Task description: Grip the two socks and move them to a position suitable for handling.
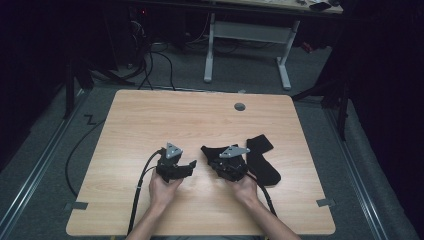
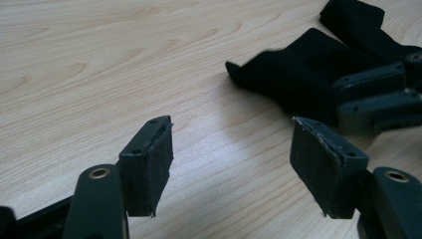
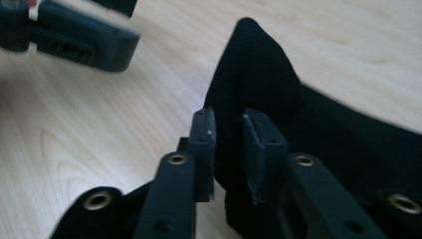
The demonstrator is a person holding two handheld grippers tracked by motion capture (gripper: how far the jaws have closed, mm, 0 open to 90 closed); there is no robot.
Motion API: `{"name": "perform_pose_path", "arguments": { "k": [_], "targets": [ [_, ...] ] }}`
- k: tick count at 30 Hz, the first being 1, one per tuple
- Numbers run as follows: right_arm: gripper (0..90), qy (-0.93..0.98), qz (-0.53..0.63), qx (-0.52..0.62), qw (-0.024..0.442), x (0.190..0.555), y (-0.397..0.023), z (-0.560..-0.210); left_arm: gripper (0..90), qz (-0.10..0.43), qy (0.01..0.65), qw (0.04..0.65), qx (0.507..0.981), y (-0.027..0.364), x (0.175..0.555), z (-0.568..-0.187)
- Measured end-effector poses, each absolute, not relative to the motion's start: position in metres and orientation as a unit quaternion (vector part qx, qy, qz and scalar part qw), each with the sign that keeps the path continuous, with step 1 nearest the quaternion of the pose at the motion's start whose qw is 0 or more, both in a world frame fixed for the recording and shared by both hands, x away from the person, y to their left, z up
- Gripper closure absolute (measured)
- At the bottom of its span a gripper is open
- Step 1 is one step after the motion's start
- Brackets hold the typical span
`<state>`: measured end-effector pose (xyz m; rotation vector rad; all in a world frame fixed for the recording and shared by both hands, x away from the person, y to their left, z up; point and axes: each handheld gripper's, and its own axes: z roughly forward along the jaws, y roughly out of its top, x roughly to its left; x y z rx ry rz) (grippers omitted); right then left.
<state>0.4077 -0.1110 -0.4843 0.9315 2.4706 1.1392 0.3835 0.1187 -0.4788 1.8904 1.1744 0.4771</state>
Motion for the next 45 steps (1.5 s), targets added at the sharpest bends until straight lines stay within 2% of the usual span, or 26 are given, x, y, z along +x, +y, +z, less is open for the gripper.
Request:
{"name": "perform_pose_path", "arguments": {
  "k": [3, 6, 15, 18, 26, 29, 33, 34, 39, 45],
  "targets": [
    [63.3, 0.853, 0.395, 0.318, 0.121, 0.404, -0.112, -0.486, 34.6, 0.190, 0.465, 0.417, 0.757, 0.116, 0.383, -0.479],
    [59.1, 0.851, 0.406, 0.311, 0.120, 0.399, -0.116, -0.482, 34.9, 0.192, 0.460, 0.412, 0.763, 0.113, 0.383, -0.478],
    [57.9, 0.822, 0.424, 0.352, 0.145, 0.402, -0.144, -0.464, 36.1, 0.192, 0.439, 0.409, 0.777, 0.099, 0.384, -0.472],
    [56.2, 0.814, 0.413, 0.377, 0.157, 0.409, -0.151, -0.467, 37.5, 0.190, 0.436, 0.409, 0.779, 0.095, 0.386, -0.473],
    [54.7, 0.806, 0.386, 0.425, 0.144, 0.426, -0.156, -0.481, 41.2, 0.184, 0.437, 0.401, 0.784, 0.089, 0.392, -0.479],
    [61.2, 0.807, 0.379, 0.431, 0.137, 0.429, -0.157, -0.485, 43.0, 0.177, 0.436, 0.396, 0.788, 0.085, 0.394, -0.482],
    [83.1, 0.814, 0.380, 0.419, 0.136, 0.428, -0.158, -0.484, 44.1, 0.170, 0.430, 0.386, 0.798, 0.080, 0.396, -0.487],
    [85.7, 0.814, 0.382, 0.414, 0.139, 0.427, -0.158, -0.482, 43.9, 0.171, 0.429, 0.385, 0.799, 0.080, 0.395, -0.487],
    [87.1, 0.821, 0.396, 0.378, 0.160, 0.418, -0.157, -0.463, 42.6, 0.183, 0.432, 0.402, 0.786, 0.087, 0.391, -0.476],
    [86.9, 0.830, 0.417, 0.333, 0.158, 0.401, -0.147, -0.446, 42.0, 0.190, 0.452, 0.424, 0.762, 0.105, 0.388, -0.462]
  ]
}}
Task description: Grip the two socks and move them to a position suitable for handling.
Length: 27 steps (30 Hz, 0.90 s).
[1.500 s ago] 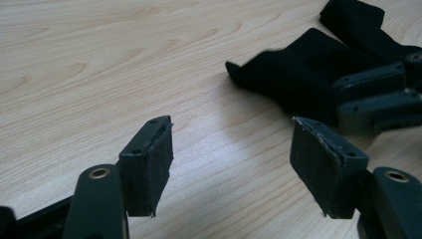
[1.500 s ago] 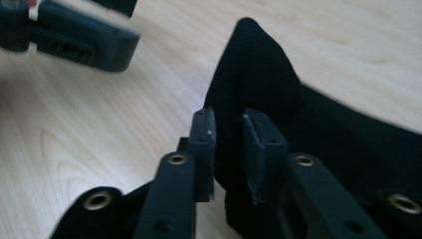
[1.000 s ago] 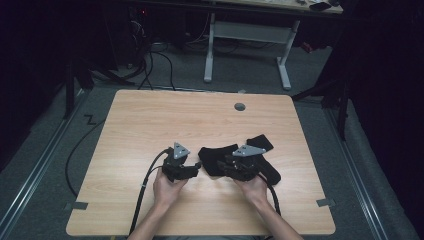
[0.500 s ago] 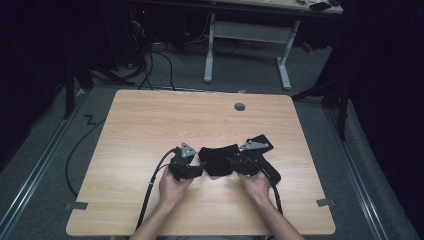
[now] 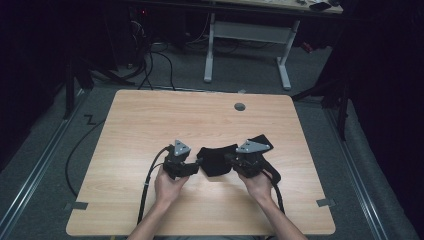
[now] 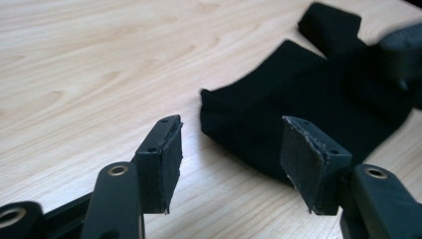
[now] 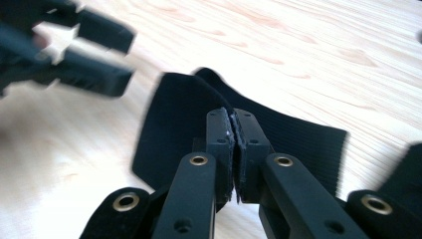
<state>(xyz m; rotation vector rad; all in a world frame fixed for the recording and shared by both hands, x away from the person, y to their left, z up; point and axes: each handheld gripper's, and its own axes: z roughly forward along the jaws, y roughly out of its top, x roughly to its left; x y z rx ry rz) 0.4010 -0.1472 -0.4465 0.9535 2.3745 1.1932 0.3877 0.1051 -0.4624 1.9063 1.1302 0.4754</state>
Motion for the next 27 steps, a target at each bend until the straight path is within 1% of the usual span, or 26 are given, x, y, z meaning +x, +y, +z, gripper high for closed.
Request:
{"name": "perform_pose_path", "arguments": {
  "k": [4, 10, 13, 15, 17, 20, 23, 27],
  "targets": [
    [86.2, 0.842, 0.421, 0.305, 0.145, 0.392, -0.135, -0.444, 41.7, 0.188, 0.458, 0.426, 0.757, 0.112, 0.388, -0.458],
    [83.1, 0.858, 0.421, 0.268, 0.124, 0.385, -0.115, -0.446, 41.1, 0.188, 0.445, 0.435, 0.760, 0.109, 0.389, -0.447],
    [81.1, 0.866, 0.414, 0.256, 0.113, 0.385, -0.103, -0.453, 41.1, 0.184, 0.443, 0.436, 0.762, 0.107, 0.390, -0.445],
    [78.5, 0.869, 0.415, 0.252, 0.095, 0.386, -0.097, -0.460, 41.1, 0.180, 0.444, 0.434, 0.763, 0.107, 0.391, -0.446],
    [78.1, 0.871, 0.413, 0.253, 0.075, 0.387, -0.091, -0.467, 41.0, 0.177, 0.445, 0.431, 0.765, 0.107, 0.392, -0.448],
    [77.9, 0.877, 0.409, 0.243, 0.068, 0.386, -0.084, -0.473, 41.1, 0.171, 0.444, 0.427, 0.769, 0.106, 0.393, -0.451],
    [75.9, 0.877, 0.412, 0.238, 0.068, 0.384, -0.085, -0.473, 41.0, 0.168, 0.440, 0.423, 0.774, 0.102, 0.393, -0.452],
    [74.2, 0.863, 0.433, 0.251, 0.075, 0.381, -0.106, -0.465, 40.8, 0.165, 0.432, 0.417, 0.783, 0.096, 0.392, -0.455]
  ]
}}
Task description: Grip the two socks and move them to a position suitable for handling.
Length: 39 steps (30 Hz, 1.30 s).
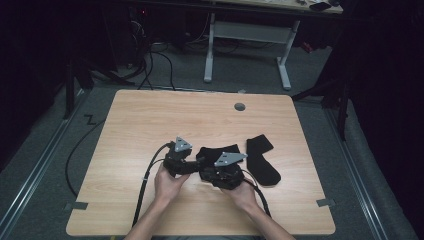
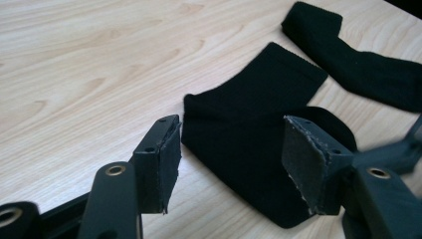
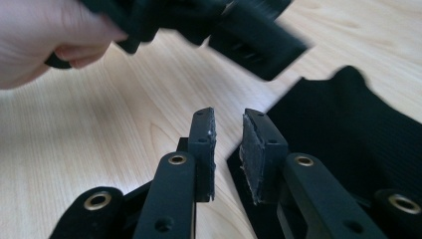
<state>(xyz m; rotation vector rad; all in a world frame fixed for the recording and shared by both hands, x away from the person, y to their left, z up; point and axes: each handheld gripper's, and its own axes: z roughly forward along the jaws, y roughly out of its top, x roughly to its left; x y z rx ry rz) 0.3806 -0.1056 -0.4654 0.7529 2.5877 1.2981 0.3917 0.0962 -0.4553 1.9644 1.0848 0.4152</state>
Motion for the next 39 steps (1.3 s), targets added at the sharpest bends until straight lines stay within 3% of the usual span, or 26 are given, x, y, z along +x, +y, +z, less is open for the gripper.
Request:
{"name": "perform_pose_path", "arguments": {
  "k": [4, 11, 18, 33, 39],
  "targets": [
    [71.8, 0.843, 0.458, 0.270, 0.083, 0.383, -0.129, -0.457, 40.5, 0.162, 0.429, 0.415, 0.786, 0.091, 0.390, -0.458],
    [72.8, 0.811, 0.425, 0.375, 0.144, 0.406, -0.159, -0.457, 39.9, 0.158, 0.398, 0.392, 0.814, 0.064, 0.383, -0.465],
    [72.9, 0.813, 0.359, 0.426, 0.167, 0.432, -0.152, -0.482, 38.3, 0.148, 0.383, 0.375, 0.832, 0.039, 0.380, -0.473],
    [70.8, 0.820, 0.321, 0.434, 0.193, 0.441, -0.138, -0.495, 33.7, 0.158, 0.365, 0.345, 0.850, 0.009, 0.378, -0.482],
    [72.6, 0.822, 0.319, 0.431, 0.189, 0.442, -0.139, -0.495, 41.6, 0.182, 0.368, 0.318, 0.855, -0.001, 0.384, -0.488]
  ]
}}
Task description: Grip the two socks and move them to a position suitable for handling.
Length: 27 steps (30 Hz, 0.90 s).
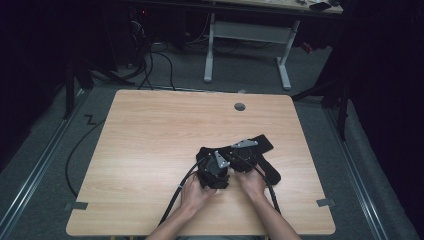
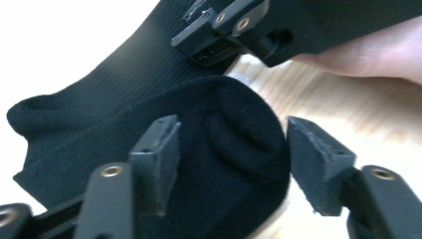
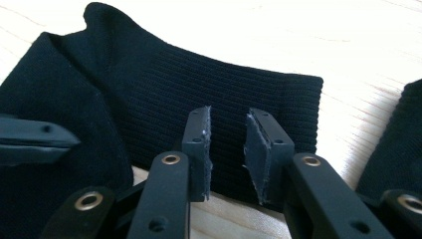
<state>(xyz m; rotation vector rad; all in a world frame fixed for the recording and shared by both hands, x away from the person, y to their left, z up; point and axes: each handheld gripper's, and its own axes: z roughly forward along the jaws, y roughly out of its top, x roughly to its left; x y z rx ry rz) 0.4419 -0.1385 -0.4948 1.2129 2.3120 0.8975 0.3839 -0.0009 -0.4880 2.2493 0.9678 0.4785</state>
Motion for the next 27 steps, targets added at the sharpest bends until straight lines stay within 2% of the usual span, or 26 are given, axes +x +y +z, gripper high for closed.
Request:
{"name": "perform_pose_path", "arguments": {
  "k": [3, 5, 9, 14, 20, 27],
  "targets": [
    [78.2, 0.826, 0.320, 0.424, 0.187, 0.442, -0.138, -0.495, 55.5, 0.185, 0.365, 0.315, 0.856, -0.001, 0.386, -0.488],
    [82.7, 0.830, 0.320, 0.417, 0.185, 0.441, -0.137, -0.495, 68.2, 0.190, 0.358, 0.309, 0.860, -0.001, 0.387, -0.488],
    [84.6, 0.833, 0.321, 0.412, 0.181, 0.441, -0.137, -0.494, 83.6, 0.198, 0.353, 0.307, 0.861, 0.004, 0.387, -0.485],
    [86.0, 0.831, 0.332, 0.415, 0.165, 0.444, -0.142, -0.495, 86.4, 0.204, 0.365, 0.324, 0.849, 0.025, 0.385, -0.472],
    [87.0, 0.834, 0.334, 0.404, 0.171, 0.443, -0.142, -0.494, 86.6, 0.205, 0.407, 0.357, 0.816, 0.070, 0.380, -0.456],
    [87.3, 0.833, 0.341, 0.400, 0.175, 0.442, -0.144, -0.486, 86.5, 0.193, 0.448, 0.365, 0.793, 0.110, 0.371, -0.458]
  ]
}}
